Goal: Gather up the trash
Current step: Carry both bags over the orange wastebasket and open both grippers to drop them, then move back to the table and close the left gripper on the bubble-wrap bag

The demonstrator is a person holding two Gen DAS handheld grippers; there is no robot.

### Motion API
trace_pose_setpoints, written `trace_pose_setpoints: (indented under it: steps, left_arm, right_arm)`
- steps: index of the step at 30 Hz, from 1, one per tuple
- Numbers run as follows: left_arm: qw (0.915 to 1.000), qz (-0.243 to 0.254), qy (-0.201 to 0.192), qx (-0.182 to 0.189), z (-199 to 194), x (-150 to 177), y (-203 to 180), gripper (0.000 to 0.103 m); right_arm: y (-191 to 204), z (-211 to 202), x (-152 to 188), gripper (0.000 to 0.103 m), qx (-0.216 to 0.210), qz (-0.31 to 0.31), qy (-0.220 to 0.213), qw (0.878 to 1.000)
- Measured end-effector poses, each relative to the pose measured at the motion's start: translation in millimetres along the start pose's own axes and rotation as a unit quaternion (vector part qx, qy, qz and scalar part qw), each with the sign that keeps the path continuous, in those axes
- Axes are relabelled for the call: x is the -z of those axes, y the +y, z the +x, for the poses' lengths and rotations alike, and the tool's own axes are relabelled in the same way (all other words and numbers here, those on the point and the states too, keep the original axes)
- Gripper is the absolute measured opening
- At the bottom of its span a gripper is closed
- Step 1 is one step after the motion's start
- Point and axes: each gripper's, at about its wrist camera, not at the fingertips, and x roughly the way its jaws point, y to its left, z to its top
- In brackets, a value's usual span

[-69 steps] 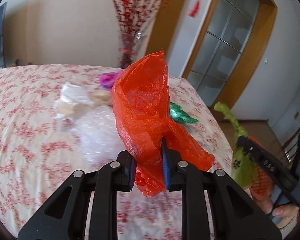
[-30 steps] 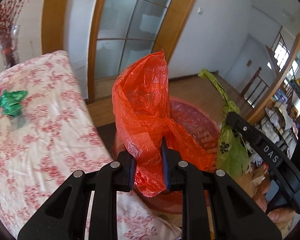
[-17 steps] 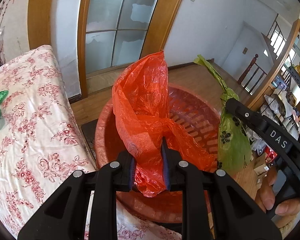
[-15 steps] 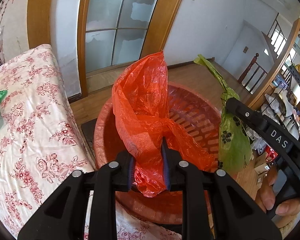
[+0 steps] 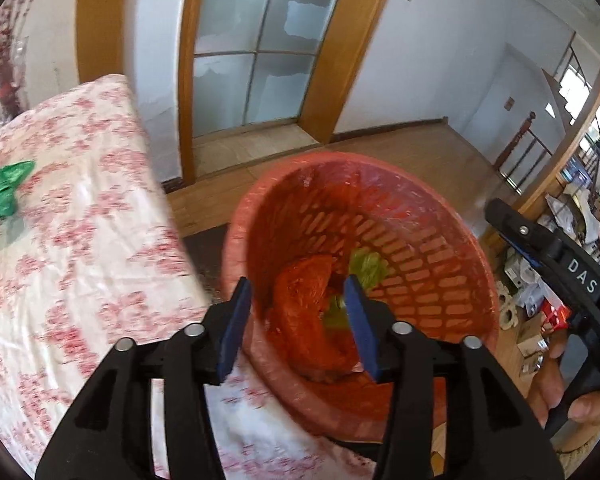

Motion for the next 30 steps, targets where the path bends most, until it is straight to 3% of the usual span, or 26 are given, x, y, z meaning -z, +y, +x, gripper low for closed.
trace_pose_setpoints:
  steps: [5, 16, 22, 30]
  left_arm:
    - [0.9988, -0.011, -0.028, -0.039, -26, 7, 26, 0.066]
    - [0.9870, -0.064, -0.069, -0.130, -83, 28, 98, 0.076]
    - [0.9713, -0.102, -0.096, -0.192, -123, 42, 145, 0.077]
    - [0.9372, -0.174, -0.140, -0.268, -178, 43, 234, 0.077]
  right_arm:
    - [7, -7, 3, 0.061, 0.006, -0.008, -0.006, 1.000]
    - [61, -22, 14, 0.079, 0.010, -0.068, -0.020, 0.997]
    - [96, -26, 23, 0.082, -0.003, -0.093, -0.022, 0.995]
    - [151, -22, 45, 0.082, -0.037, -0.140, -0.002, 0.989]
